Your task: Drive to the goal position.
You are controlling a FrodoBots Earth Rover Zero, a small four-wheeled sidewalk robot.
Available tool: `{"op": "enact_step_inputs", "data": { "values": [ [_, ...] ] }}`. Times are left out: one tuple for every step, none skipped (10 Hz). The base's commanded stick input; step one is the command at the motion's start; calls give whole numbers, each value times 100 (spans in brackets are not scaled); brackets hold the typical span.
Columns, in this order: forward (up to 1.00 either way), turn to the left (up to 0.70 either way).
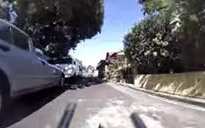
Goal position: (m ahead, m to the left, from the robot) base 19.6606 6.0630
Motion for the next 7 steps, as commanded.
{"op": "enact_step_inputs", "data": {
  "values": [
    [100,0],
    [100,0],
    [100,0],
    [100,0],
    [100,0],
    [100,0],
    [100,0]
  ]
}}
